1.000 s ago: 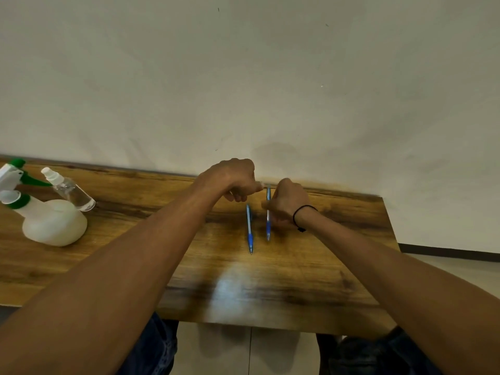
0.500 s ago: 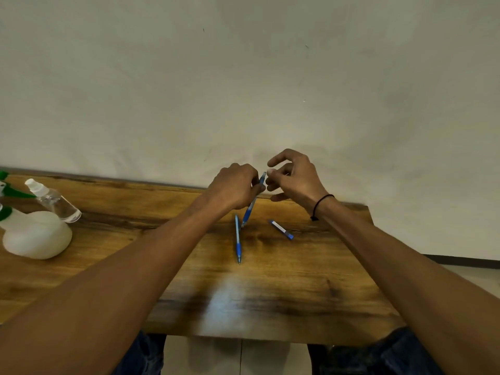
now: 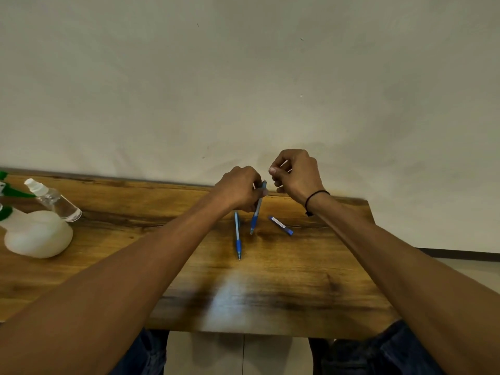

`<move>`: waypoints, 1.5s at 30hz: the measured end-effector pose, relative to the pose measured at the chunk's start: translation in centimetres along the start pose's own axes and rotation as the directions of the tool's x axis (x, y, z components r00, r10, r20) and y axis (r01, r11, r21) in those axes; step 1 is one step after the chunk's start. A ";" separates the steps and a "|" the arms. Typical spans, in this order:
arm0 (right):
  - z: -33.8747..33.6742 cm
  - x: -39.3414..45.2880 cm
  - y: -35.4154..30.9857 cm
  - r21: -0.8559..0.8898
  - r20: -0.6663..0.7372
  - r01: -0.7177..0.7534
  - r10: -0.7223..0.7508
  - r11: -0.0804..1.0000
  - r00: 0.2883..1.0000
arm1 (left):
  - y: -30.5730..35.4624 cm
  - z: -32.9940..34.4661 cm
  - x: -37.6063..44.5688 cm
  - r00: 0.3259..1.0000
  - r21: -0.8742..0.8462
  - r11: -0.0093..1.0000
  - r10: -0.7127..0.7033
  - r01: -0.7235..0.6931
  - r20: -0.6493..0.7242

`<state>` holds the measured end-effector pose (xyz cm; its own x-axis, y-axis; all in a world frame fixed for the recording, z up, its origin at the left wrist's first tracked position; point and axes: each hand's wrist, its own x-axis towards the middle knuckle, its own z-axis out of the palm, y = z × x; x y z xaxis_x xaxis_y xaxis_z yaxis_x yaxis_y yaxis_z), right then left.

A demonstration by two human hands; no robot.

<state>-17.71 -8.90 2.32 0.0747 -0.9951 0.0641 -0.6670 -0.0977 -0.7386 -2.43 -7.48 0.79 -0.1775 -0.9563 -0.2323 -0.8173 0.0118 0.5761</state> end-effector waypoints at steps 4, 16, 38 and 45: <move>0.5 -0.1 1.4 -0.278 0.099 0.067 -0.041 0.958 0.994 | -0.9 0.7 0.2 0.991 -0.148 0.980 -0.133 0.136 0.032; 3.9 -2.7 4.1 -0.585 0.463 0.237 0.080 0.775 0.883 | -3.7 7.6 1.0 0.921 -0.164 0.906 -0.388 0.389 0.042; 2.3 -1.3 5.8 -0.689 0.404 0.108 0.255 0.717 0.878 | -3.6 8.9 0.5 0.905 -0.324 0.848 -0.417 0.419 0.079; 3.1 -2.5 7.7 -0.730 0.410 0.080 0.341 0.678 0.846 | -3.7 8.0 0.7 0.929 -0.116 0.924 -0.370 0.365 -0.024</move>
<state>-20.76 -7.15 -5.58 0.1396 -0.8700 -0.4729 -0.9878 -0.1554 -0.0057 -3.93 -5.83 -7.73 0.1510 -0.8993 -0.4103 -0.7564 -0.3724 0.5378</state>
